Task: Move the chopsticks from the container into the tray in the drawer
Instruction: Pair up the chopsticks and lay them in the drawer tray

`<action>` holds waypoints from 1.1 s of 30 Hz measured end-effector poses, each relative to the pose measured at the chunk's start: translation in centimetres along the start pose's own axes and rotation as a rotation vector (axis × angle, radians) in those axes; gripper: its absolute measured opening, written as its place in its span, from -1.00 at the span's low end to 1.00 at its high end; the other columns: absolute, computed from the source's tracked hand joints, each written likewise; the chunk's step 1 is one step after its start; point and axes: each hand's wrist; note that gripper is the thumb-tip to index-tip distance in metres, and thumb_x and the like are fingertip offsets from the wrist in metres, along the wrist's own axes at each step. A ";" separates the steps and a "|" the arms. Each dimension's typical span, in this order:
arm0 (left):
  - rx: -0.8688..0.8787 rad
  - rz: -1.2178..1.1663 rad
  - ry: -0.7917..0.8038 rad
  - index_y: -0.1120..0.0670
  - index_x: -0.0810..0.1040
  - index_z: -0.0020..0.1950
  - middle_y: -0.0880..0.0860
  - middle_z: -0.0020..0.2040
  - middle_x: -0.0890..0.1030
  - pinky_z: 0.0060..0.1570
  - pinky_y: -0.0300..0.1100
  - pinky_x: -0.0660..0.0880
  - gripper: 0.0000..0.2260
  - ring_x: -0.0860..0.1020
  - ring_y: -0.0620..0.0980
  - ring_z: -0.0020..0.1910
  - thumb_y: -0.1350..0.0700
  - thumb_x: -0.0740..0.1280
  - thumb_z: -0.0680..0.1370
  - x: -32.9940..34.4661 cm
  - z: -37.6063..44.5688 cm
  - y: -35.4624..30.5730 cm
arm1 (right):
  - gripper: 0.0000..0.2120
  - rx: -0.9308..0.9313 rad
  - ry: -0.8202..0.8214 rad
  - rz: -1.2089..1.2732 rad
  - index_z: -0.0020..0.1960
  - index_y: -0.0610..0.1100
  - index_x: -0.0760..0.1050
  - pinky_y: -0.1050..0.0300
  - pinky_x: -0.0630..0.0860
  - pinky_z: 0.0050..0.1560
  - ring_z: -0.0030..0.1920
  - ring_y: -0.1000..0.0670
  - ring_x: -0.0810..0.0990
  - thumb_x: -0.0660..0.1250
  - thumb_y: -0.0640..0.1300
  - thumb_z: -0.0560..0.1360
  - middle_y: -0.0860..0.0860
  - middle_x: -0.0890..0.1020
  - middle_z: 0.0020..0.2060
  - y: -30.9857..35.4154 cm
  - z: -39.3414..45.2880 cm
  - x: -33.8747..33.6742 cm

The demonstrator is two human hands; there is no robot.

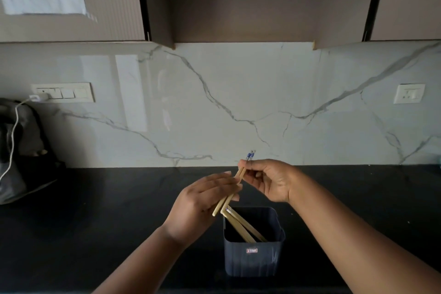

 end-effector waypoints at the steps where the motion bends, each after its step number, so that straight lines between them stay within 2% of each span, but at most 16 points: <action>1: -0.032 -0.046 -0.033 0.20 0.66 0.09 0.06 0.10 0.67 0.18 -0.07 0.53 -0.82 0.58 -0.04 0.22 0.23 0.40 0.50 -0.1 0.3 -0.3 | -0.74 0.021 0.022 0.035 -0.09 -0.38 0.57 0.25 0.62 -0.42 -0.37 0.00 0.68 0.50 -0.30 0.27 -0.16 0.65 -0.26 -0.3 -0.1 0.2; 4: -0.252 -0.249 -0.164 0.08 0.65 0.10 0.02 0.01 0.71 0.12 -0.05 0.57 -0.80 0.63 -0.04 0.13 0.19 0.36 0.50 -0.2 1.3 -1.4 | -0.74 0.080 0.079 0.127 -0.02 -0.43 0.56 0.23 0.63 -0.44 -0.40 -0.03 0.68 0.47 -0.31 0.36 -0.22 0.65 -0.25 -1.4 -0.4 1.1; 5: -0.320 -0.331 -0.203 0.03 0.65 0.08 -0.01 0.00 0.71 0.09 -0.07 0.58 -0.81 0.65 -0.03 0.09 0.16 0.36 0.50 -0.2 1.7 -1.8 | -0.79 0.092 0.093 0.151 -0.07 -0.41 0.59 0.22 0.62 -0.47 -0.42 -0.04 0.68 0.48 -0.32 0.35 -0.22 0.64 -0.30 -1.8 -0.5 1.4; 7: -0.384 -0.440 -0.244 -0.01 0.68 0.01 -0.07 -0.01 0.72 0.04 -0.18 0.57 -0.86 0.67 -0.04 0.03 0.14 0.41 0.48 -0.3 2.6 -2.4 | -0.81 0.099 0.127 0.162 -0.23 -0.37 0.62 0.23 0.59 -0.51 -0.45 -0.02 0.66 0.54 -0.31 0.21 -0.17 0.63 -0.40 -2.3 -0.8 1.9; 9: -0.465 -0.497 -0.247 -0.01 0.71 -0.04 -0.05 -0.04 0.72 0.00 -0.26 0.56 -0.88 0.68 -0.06 0.00 0.15 0.46 0.46 -0.5 3.6 -2.7 | -0.72 0.111 0.133 0.075 -0.31 -0.32 0.65 0.21 0.60 -0.47 -0.42 0.02 0.66 0.61 -0.19 0.09 -0.11 0.63 -0.40 -2.7 -1.0 1.9; 11: -0.618 -0.578 -0.283 -0.02 0.72 -0.09 -0.06 -0.07 0.72 -0.01 -0.29 0.56 -0.89 0.67 -0.08 -0.01 0.14 0.47 0.42 -1.1 4.9 -2.7 | -0.64 0.150 0.078 -0.093 -0.28 -0.24 0.69 0.19 0.61 -0.44 -0.40 0.05 0.66 0.56 0.08 0.22 -0.06 0.66 -0.36 -3.1 -0.9 1.5; 13: -0.759 -0.673 -0.357 0.00 0.73 -0.16 -0.01 -0.10 0.73 -0.04 -0.26 0.58 -0.89 0.68 -0.04 -0.02 0.21 0.48 0.42 -1.9 6.4 -2.3 | -0.53 0.184 -0.039 -0.224 -0.23 -0.18 0.67 0.18 0.59 -0.43 -0.43 0.02 0.62 0.41 0.27 0.36 -0.03 0.65 -0.37 -3.9 -0.7 0.7; 16: -0.891 -0.774 -0.445 0.11 0.69 -0.11 0.09 -0.17 0.72 -0.12 -0.20 0.61 -0.90 0.69 0.06 -0.10 0.28 0.43 0.47 -3.1 8.2 -1.5 | -0.56 0.206 -0.213 -0.100 -0.12 -0.22 0.57 0.09 0.61 -0.38 -0.38 -0.09 0.59 0.37 0.20 0.46 -0.11 0.59 -0.33 -6.1 -0.2 -0.5; 18: -0.939 -0.801 -0.427 0.15 0.67 -0.07 0.10 -0.20 0.71 -0.13 -0.16 0.62 -0.93 0.70 0.09 -0.13 0.27 0.43 0.48 -3.5 8.9 -1.2 | -0.53 0.248 -0.220 0.096 0.02 -0.33 0.53 -0.02 0.64 -0.30 -0.20 -0.18 0.62 0.35 0.12 0.51 -0.21 0.58 -0.17 -7.4 0.1 -0.9; 20: -0.976 -0.794 -0.358 0.13 0.67 -0.09 0.10 -0.21 0.70 -0.16 -0.17 0.62 -0.95 0.70 0.09 -0.14 0.25 0.43 0.48 -3.2 9.3 -1.1 | -0.45 0.259 -0.158 0.282 0.15 -0.42 0.48 -0.13 0.66 -0.18 -0.06 -0.23 0.63 0.28 0.11 0.55 -0.29 0.58 -0.02 -8.2 0.4 -0.9; 24: -1.028 -0.755 -0.227 0.12 0.67 -0.11 0.13 -0.19 0.69 -0.16 -0.19 0.63 -0.95 0.70 0.05 -0.16 0.25 0.43 0.48 -1.6 9.0 -1.3 | -0.41 0.178 -0.094 0.532 0.12 -0.45 0.52 -0.18 0.64 -0.04 -0.05 -0.30 0.68 0.16 0.13 0.60 -0.34 0.66 -0.01 -8.2 0.6 -0.3; 30: -1.081 -0.732 -0.184 0.16 0.66 -0.04 0.15 -0.13 0.69 -0.16 -0.21 0.62 -0.91 0.69 0.03 -0.16 0.24 0.43 0.47 0.0 8.3 -1.0 | -0.44 0.188 -0.123 0.460 0.01 -0.44 0.58 -0.16 0.59 -0.06 -0.02 -0.29 0.65 0.13 0.09 0.62 -0.32 0.69 -0.09 -9.0 0.9 -0.5; 33: -1.111 -0.720 -0.186 0.16 0.66 -0.04 0.14 -0.16 0.68 -0.18 -0.21 0.62 -0.91 0.69 0.02 -0.19 0.25 0.44 0.47 0.1 8.1 -0.5 | -0.50 0.207 -0.169 0.152 0.06 -0.32 0.59 -0.13 0.60 -0.10 -0.01 -0.27 0.66 0.19 0.14 0.59 -0.27 0.69 -0.02 -8.7 0.2 -0.7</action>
Point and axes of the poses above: each hand's wrist, its own z-axis towards the middle knuckle, its own x-axis out of the palm, y = z × x
